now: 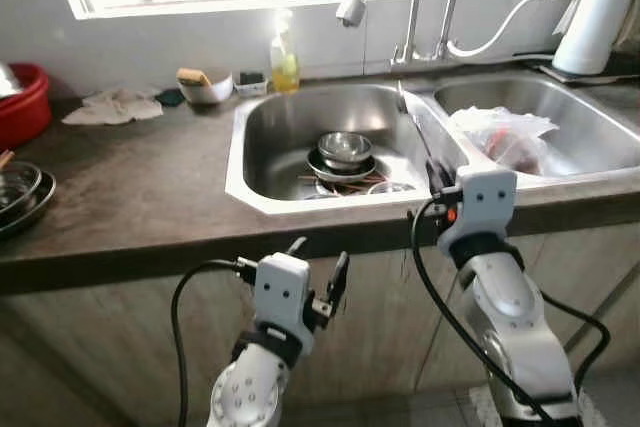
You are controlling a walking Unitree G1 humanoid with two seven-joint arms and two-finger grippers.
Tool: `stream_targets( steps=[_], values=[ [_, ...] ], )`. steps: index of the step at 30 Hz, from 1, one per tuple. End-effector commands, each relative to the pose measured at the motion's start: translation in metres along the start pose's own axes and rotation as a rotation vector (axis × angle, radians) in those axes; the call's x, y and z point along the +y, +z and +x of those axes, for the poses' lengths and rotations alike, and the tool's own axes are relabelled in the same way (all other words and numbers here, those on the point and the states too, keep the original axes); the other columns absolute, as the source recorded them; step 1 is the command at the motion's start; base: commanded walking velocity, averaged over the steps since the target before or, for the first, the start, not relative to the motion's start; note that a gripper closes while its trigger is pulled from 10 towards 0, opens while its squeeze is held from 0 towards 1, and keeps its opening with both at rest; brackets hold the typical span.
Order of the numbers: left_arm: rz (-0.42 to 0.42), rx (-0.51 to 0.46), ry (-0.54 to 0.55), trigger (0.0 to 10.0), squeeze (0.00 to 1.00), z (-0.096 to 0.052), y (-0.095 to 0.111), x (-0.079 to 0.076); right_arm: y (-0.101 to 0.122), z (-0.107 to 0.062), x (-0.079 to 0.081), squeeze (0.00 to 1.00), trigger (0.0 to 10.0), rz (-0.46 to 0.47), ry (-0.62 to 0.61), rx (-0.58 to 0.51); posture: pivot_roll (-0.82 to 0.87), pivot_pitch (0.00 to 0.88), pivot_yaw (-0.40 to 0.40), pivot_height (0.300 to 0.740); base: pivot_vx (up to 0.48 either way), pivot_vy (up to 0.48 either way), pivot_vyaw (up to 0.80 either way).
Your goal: Kitchen organization
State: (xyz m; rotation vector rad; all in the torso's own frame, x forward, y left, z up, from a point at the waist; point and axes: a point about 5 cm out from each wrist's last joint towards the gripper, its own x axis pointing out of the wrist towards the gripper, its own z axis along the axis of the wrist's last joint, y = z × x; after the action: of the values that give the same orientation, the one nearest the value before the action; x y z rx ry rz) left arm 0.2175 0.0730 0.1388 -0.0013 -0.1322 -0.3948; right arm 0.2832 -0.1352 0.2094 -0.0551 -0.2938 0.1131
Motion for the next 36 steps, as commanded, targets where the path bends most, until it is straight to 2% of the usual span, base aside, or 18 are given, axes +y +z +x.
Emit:
stream_targets(
  steps=[1,6,9,18,22,26,27,29,31,32,33,36],
  values=[
    [0.023,0.021,0.016,10.0,0.0,-0.002,-0.004,0.005,0.002,0.003,0.007,0.0,10.0,-0.004,0.035,-0.005,0.09,0.033,-0.006,0.74,0.36,-0.311,0.0],
    [0.021,0.019,0.017,10.0,0.0,-0.001,-0.003,0.005,0.005,0.006,0.007,0.0,10.0,-0.015,0.055,-0.008,0.09,0.033,-0.004,0.74,0.41,-0.165,0.8],
    [-0.005,0.021,0.033,10.0,0.0,-0.001,-0.003,0.007,0.004,0.013,0.003,0.0,10.0,-0.021,0.076,0.047,0.09,0.033,-0.005,0.74,0.465,0.0,0.0],
    [-0.002,0.015,0.045,10.0,0.0,0.0,-0.003,0.008,0.013,0.034,-0.015,0.0,10.0,-0.058,0.106,0.076,0.09,0.03,-0.014,0.74,0.0,0.0,0.0],
    [-0.003,0.011,0.048,10.0,0.0,0.001,-0.002,0.008,0.01,0.046,-0.018,0.0,10.0,-0.12,0.135,0.133,0.09,0.032,-0.017,0.74,0.0,0.0,0.8],
    [0.006,0.006,0.05,10.0,0.0,0.0,-0.001,0.008,0.009,0.049,-0.022,0.0,10.0,-0.144,0.115,0.158,0.1,0.037,-0.018,0.74,0.0,0.0,0.77],
    [0.013,0.004,0.051,10.0,0.0,0.0,0.0,0.009,0.007,0.056,-0.025,0.0,10.0,-0.146,0.107,0.196,0.1,0.041,-0.018,0.74,0.0,0.0,0.0],
    [0.018,-0.001,0.051,10.0,0.0,0.0,0.001,0.01,0.007,0.059,-0.026,0.0,10.0,-0.14,0.103,0.212,0.1,0.041,-0.018,0.74,0.0,0.0,0.0],
    [0.022,-0.004,0.054,10.0,0.0,0.001,0.004,0.012,0.006,0.072,-0.031,0.0,10.0,-0.14,0.101,0.257,0.1,0.051,-0.022,0.74,0.0,0.0,0.0],
    [0.022,-0.004,0.054,10.0,0.0,0.001,0.004,0.012,0.006,0.072,-0.031,0.0,10.0,-0.14,0.101,0.257,0.1,0.051,-0.022,0.74,0.0,0.0,0.0],
    [0.019,-0.002,0.056,10.0,0.0,0.001,0.004,0.013,0.004,0.08,-0.035,0.0,10.0,-0.146,0.098,0.299,0.1,0.056,-0.023,0.74,0.0,0.0,0.0],
    [0.022,0.002,0.058,10.0,0.0,0.001,0.005,0.015,0.0,0.09,-0.04,0.0,10.0,-0.15,0.091,0.36,0.11,0.072,-0.029,0.74,0.0,0.0,0.0]
  ],
)
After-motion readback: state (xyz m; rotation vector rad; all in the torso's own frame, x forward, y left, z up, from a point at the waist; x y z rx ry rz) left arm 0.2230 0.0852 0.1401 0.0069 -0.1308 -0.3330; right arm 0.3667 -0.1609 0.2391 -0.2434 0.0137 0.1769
